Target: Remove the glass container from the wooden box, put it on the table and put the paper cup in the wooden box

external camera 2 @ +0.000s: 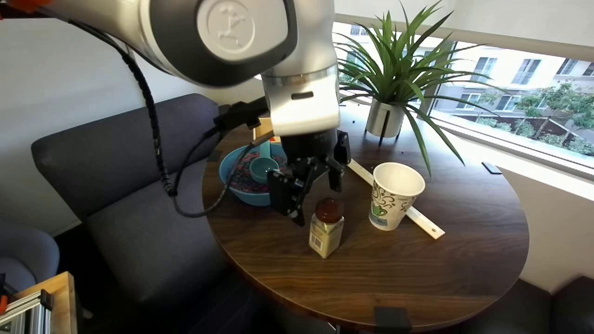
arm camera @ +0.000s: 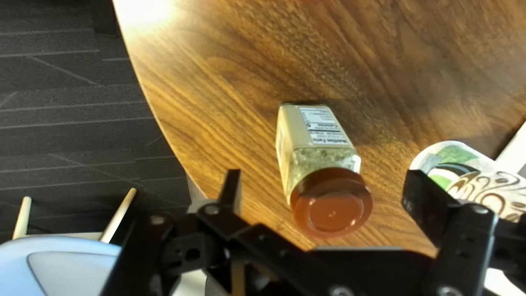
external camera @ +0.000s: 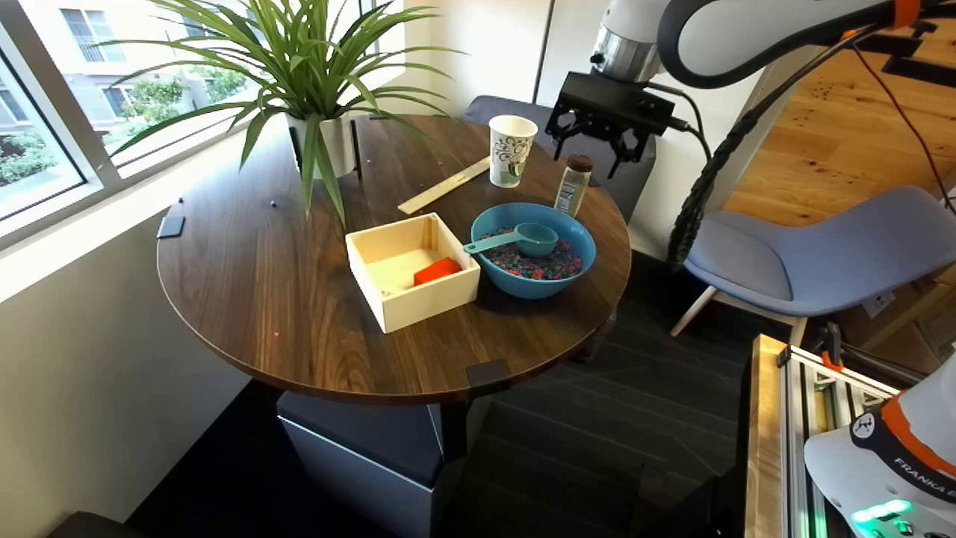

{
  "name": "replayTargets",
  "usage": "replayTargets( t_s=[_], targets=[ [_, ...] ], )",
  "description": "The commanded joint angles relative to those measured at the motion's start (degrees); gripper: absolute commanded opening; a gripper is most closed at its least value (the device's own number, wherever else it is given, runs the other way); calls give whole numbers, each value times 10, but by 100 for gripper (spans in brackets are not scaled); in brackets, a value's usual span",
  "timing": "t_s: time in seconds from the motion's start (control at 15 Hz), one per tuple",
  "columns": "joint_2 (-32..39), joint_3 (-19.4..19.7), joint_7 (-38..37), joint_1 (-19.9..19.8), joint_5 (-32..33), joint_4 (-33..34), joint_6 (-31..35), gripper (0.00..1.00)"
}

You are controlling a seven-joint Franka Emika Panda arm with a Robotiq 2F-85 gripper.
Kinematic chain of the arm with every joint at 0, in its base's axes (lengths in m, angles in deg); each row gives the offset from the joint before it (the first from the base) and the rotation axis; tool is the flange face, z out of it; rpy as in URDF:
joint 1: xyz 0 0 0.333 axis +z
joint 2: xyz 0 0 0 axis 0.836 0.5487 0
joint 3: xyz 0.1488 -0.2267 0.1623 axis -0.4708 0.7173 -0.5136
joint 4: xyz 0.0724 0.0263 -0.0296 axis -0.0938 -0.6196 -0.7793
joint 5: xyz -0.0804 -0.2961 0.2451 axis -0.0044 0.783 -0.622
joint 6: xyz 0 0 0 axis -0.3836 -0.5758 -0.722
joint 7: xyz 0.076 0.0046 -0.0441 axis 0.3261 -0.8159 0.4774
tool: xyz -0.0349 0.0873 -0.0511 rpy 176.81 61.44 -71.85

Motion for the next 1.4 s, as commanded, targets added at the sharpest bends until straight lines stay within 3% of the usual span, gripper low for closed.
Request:
replayTargets(
  t_s=[0.0, 0.2, 0.27, 0.47, 0.73, 1.0, 1.13, 1.33],
  targets=[
    [-58, -14, -11, -3, 48, 27, -100, 100],
    [-47, -20, -41, -13, 66, 78, -93, 100],
    [-60, -17, -12, -10, 47, 54, -86, 100],
    [-57, -17, -20, -12, 52, 74, -86, 100],
    [38, -12, 32, -2, -12, 153, -82, 100],
    [117, -8, 40, 4, -31, 223, -94, 100],
    [151, 1, -4, 8, -12, 252, -109, 100],
    [182, 17, -41, 7, -32, 277, -99, 100]
  ],
)
